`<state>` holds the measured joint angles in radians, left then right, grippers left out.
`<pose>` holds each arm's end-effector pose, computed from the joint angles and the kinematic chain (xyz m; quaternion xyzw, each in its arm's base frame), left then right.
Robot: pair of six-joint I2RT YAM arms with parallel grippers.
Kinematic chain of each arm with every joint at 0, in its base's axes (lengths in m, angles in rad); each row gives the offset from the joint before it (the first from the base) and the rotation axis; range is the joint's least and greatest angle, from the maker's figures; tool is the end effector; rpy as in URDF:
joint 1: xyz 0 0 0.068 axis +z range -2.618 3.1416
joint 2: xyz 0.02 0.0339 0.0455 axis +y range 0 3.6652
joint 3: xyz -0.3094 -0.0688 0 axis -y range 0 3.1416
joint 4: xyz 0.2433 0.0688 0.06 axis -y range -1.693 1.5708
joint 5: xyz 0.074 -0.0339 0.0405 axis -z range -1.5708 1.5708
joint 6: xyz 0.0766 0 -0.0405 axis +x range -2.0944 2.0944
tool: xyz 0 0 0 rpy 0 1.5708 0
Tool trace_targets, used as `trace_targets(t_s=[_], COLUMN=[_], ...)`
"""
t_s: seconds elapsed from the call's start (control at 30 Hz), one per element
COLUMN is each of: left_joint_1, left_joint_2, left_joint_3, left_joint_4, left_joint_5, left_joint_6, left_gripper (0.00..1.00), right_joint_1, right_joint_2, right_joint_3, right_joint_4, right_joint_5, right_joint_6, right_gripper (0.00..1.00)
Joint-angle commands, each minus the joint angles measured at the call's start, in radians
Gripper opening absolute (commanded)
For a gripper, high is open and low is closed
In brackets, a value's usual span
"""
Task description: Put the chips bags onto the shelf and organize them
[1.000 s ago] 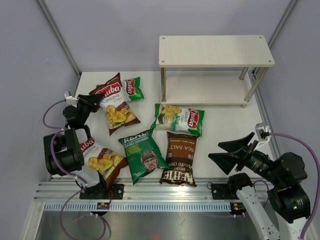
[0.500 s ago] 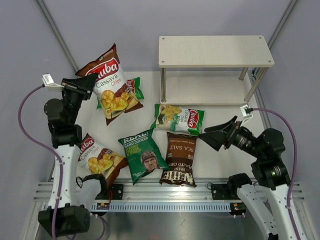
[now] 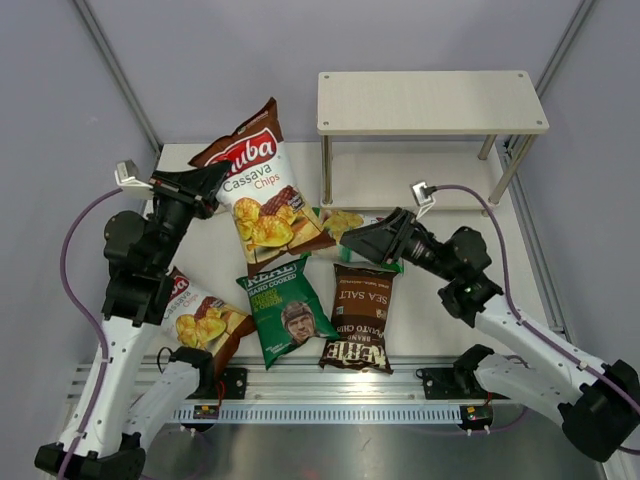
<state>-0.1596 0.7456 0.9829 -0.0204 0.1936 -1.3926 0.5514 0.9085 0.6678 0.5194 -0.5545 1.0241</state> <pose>0.1564 -0.0401 0.4710 -0.2990 0.5523 -0.5867 0.5113 0.1612 0.1465 0.3960 -0.0769 0.6141 0.6606 0.4250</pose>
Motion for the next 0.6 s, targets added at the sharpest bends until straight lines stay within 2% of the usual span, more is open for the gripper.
trace_targets(t_s=[0.0, 0.13, 0.27, 0.43, 0.57], left_joint_1=[-0.101, -0.216, -0.360, -0.484, -0.595], left_joint_2=[-0.009, 0.044, 0.075, 0.097, 0.107], left_joint_3=[0.030, 0.034, 0.028, -0.001, -0.062], left_joint_4=[0.082, 0.137, 0.200, 0.286, 0.365], left_joint_5=[-0.164, -0.241, -0.338, -0.427, -0.499], left_joint_6=[-0.106, -0.126, -0.121, -0.120, -0.135], left_gripper=[0.01, 0.01, 0.00, 0.00, 0.00], right_joint_1=[0.148, 0.326, 0.433, 0.453, 0.463], right_joint_2=[0.023, 0.047, 0.069, 0.127, 0.127], right_joint_3=[-0.063, -0.134, -0.160, -0.192, -0.186], right_joint_4=[0.309, 0.485, 0.521, 0.663, 0.665], right_joint_5=[0.212, 0.402, 0.513, 0.548, 0.623], right_joint_6=[-0.019, -0.142, -0.202, -0.208, -0.222], right_gripper=[0.99, 0.99, 0.99, 0.99, 1.00])
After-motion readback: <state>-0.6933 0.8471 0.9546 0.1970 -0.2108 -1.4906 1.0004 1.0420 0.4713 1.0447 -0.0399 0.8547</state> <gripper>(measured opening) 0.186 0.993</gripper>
